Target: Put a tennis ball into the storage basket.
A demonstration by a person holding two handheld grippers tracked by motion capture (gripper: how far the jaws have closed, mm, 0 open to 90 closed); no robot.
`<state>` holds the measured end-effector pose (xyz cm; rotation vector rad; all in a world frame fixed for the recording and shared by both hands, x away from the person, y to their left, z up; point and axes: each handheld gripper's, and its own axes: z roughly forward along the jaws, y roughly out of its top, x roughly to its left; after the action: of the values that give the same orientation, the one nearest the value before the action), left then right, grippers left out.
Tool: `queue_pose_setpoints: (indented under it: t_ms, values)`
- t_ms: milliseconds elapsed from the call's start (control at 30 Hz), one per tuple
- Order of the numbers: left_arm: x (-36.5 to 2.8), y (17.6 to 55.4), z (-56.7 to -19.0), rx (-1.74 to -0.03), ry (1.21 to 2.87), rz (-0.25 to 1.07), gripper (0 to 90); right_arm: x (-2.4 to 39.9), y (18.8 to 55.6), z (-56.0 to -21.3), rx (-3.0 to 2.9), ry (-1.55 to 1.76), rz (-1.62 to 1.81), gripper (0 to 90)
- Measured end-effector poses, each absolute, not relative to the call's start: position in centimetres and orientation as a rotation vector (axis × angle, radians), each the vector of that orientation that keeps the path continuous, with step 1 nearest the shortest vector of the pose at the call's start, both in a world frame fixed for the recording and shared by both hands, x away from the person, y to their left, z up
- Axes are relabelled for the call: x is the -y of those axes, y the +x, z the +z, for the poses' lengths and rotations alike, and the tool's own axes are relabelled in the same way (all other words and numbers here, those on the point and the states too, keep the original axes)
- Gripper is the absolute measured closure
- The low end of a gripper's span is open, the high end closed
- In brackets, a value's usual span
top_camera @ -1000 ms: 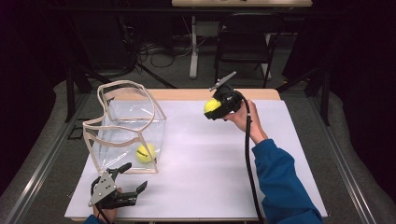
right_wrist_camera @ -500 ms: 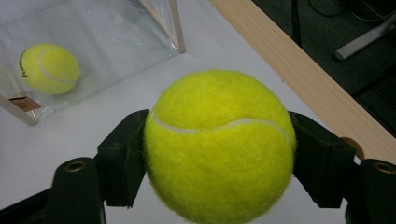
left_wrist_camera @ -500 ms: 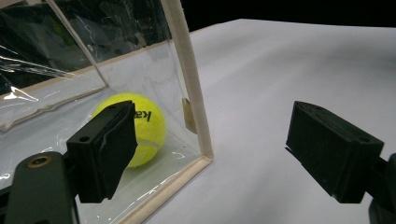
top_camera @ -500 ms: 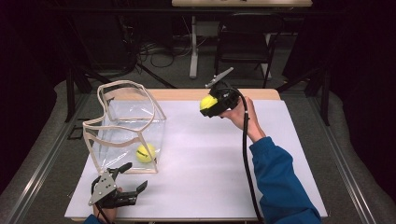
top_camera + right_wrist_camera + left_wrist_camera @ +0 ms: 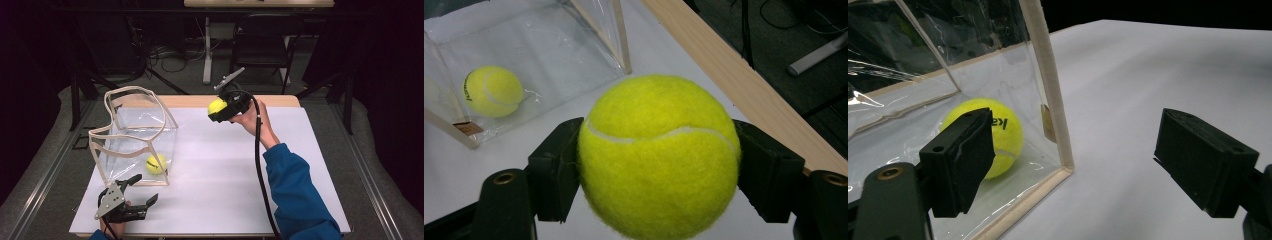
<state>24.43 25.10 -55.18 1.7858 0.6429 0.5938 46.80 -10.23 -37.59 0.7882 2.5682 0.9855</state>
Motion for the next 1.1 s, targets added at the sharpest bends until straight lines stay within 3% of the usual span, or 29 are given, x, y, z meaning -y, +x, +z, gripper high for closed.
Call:
queue_pose_setpoints:
  t_ms: [1100]
  values:
    - [-25.2,24.1,-54.9,-0.640,1.762,0.605,15.9,7.0,45.8,-34.5,-2.549,0.711,1.042,26.5]
